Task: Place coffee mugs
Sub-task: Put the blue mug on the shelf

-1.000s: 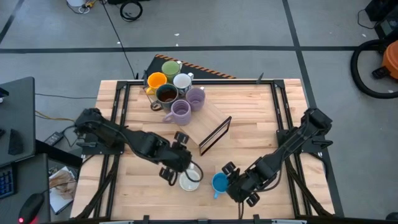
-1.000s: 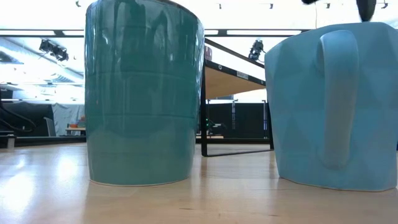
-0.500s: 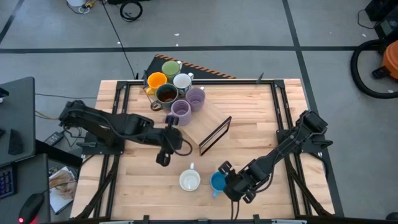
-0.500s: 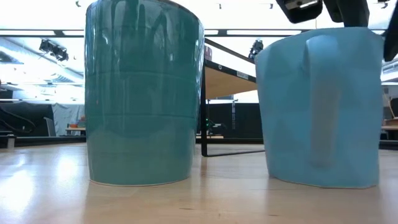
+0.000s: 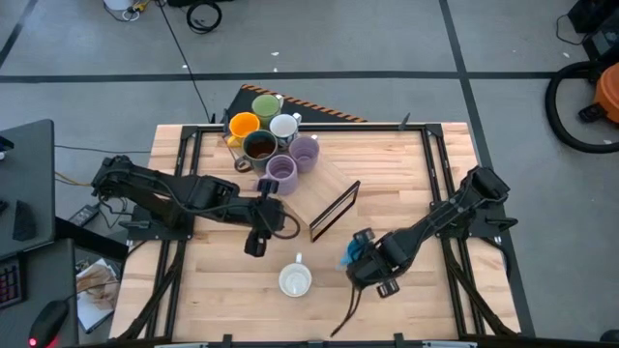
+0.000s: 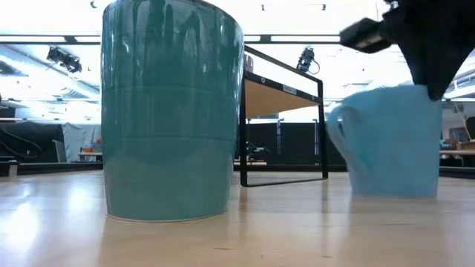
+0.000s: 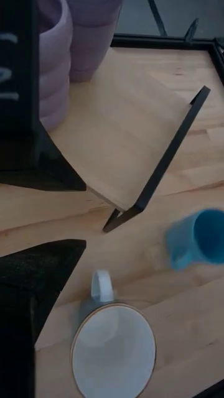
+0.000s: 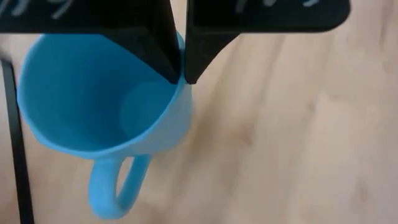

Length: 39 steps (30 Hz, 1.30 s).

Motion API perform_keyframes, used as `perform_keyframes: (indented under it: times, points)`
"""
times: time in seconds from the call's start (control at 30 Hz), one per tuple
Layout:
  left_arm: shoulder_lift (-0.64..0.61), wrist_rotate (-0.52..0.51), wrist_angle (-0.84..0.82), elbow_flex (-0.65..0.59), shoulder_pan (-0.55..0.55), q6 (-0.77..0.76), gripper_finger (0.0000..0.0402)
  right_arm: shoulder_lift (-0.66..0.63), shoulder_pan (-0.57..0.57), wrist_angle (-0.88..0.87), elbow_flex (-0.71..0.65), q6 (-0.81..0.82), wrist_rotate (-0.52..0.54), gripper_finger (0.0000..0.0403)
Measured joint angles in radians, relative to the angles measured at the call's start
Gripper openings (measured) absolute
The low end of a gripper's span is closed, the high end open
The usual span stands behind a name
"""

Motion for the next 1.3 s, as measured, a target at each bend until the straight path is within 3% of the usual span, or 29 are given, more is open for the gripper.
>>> perform_keyframes:
  times: [0.37,0.53,0.73,0.9,1.3]
  points:
    - [0.000,-0.001,-0.005,0.000,-0.023,-0.011,0.0141,-0.234,-0.097,-0.037,-0.210,0.198,0.003,0.0012]
    - [0.000,-0.001,-0.002,0.000,-0.015,-0.011,0.0141,-0.327,-0.195,-0.070,-0.279,0.281,-0.033,0.0012]
    - [0.000,-0.004,0.001,0.000,-0.014,-0.012,0.0141,-0.387,-0.356,-0.106,-0.340,0.368,0.009,0.0013]
    - [0.000,-0.004,0.001,0.000,-0.014,-0.019,0.0141,-0.400,-0.507,-0.082,-0.377,0.330,0.057,0.0013]
    - [0.000,-0.003,0.000,0.000,-0.014,-0.026,0.0141,-0.396,-0.795,0.008,-0.381,0.087,0.045,0.0014]
